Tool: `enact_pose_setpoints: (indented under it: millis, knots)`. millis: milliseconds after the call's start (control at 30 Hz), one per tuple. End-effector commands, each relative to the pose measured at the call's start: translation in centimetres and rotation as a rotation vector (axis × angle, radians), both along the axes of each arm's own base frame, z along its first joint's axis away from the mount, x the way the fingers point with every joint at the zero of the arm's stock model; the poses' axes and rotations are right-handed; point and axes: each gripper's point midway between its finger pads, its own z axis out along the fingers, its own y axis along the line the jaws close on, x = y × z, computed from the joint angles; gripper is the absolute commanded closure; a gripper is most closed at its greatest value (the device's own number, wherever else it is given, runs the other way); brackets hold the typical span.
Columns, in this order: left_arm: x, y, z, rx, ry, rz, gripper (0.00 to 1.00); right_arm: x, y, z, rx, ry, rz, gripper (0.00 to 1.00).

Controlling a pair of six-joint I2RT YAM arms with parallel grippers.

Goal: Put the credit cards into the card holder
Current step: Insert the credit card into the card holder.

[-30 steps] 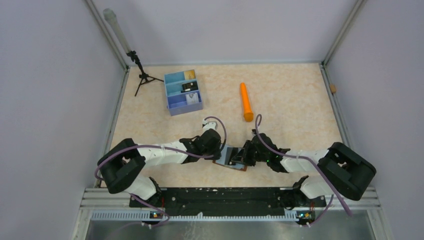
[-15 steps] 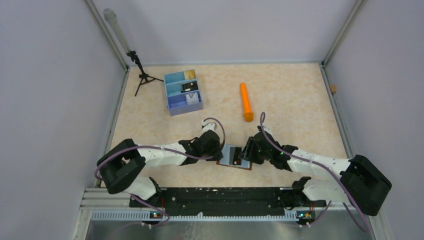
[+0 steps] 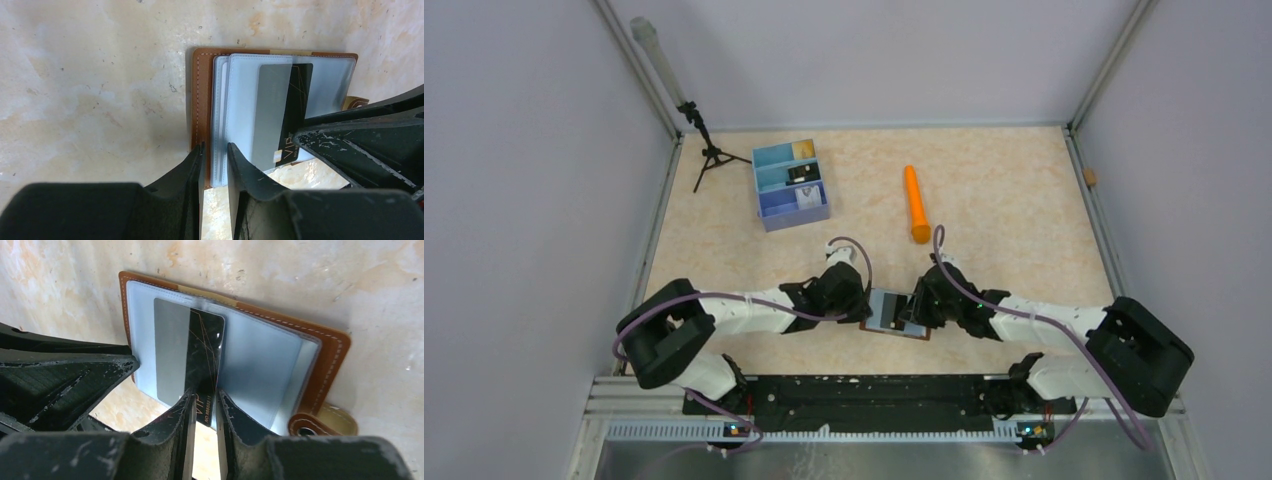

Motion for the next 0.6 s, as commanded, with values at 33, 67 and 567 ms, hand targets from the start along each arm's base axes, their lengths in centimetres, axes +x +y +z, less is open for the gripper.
enact_pose_setpoints:
  millis: [33, 67, 567]
  knots:
    - [-1.9, 0.1, -0.9, -0.011, 0.06, -0.035, 0.74, 0.3, 2.6, 1.6, 0.064, -0.033, 0.054, 0.8]
    - [-1.9, 0.0, -0.9, -0.018, 0.061, -0.036, 0.74, 0.3, 2.9, 1.7, 0.066, -0.034, 0.059, 0.8]
    - [-1.4, 1.1, 1.6, -0.011, 0.01, 0.008, 0.63, 1.2, 4.7, 3.5, 0.062, -0.096, 0.05, 0.74]
